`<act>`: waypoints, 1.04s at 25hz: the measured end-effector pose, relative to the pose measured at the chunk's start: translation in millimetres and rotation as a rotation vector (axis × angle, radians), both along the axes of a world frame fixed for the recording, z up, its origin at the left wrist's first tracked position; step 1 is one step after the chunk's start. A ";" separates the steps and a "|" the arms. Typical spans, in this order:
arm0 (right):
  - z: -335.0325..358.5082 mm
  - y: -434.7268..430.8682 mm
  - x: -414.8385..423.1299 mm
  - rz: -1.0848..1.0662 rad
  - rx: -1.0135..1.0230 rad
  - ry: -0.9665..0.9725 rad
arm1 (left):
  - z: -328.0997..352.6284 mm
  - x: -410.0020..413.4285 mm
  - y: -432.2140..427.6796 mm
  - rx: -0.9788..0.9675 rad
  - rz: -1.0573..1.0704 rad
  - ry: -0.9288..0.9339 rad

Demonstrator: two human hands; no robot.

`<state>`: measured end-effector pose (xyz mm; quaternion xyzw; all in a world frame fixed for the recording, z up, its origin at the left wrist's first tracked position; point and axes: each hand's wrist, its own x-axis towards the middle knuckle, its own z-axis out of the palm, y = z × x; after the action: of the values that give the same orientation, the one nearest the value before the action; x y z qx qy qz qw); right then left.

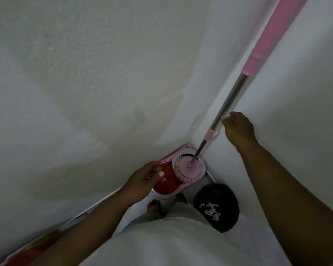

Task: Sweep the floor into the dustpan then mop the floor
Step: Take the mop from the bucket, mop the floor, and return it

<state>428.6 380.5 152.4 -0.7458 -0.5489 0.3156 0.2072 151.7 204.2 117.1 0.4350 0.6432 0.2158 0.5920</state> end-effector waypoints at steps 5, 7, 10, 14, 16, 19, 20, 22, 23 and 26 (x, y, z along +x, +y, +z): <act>7.7 49.5 -3.0 -0.028 0.053 0.070 | 5.7 25.0 53.2 0.028 -0.055 -0.013; 9.1 49.3 -6.8 -0.006 0.067 0.078 | 3.6 37.2 71.5 0.043 -0.075 -0.014; 17.0 27.0 -9.7 0.095 0.081 0.033 | 4.1 58.6 95.4 0.038 -0.114 -0.028; 39.2 -16.7 -8.5 0.225 0.132 0.017 | 8.3 86.1 119.3 0.084 -0.154 -0.008; 55.3 -34.7 -3.5 0.250 0.168 0.038 | 12.5 97.4 127.7 0.115 -0.200 0.013; 79.5 -46.0 5.6 0.287 0.204 0.071 | 22.3 114.7 134.5 0.177 -0.299 0.025; 86.7 -47.4 8.2 0.293 0.212 0.084 | 26.3 120.1 135.7 0.206 -0.325 0.018; 97.7 -49.1 11.5 0.286 0.232 0.117 | 33.5 128.6 136.6 0.274 -0.368 -0.011; 101.5 -50.2 12.7 0.276 0.250 0.135 | 37.2 131.8 136.4 0.303 -0.385 -0.020; 106.8 -55.6 18.8 0.228 0.270 0.202 | 41.6 139.0 133.8 0.327 -0.411 -0.012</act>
<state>447.4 324.9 259.2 -0.6090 -0.6435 0.3335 0.3221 290.8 337.9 158.7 0.6453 0.4941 0.1947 0.5491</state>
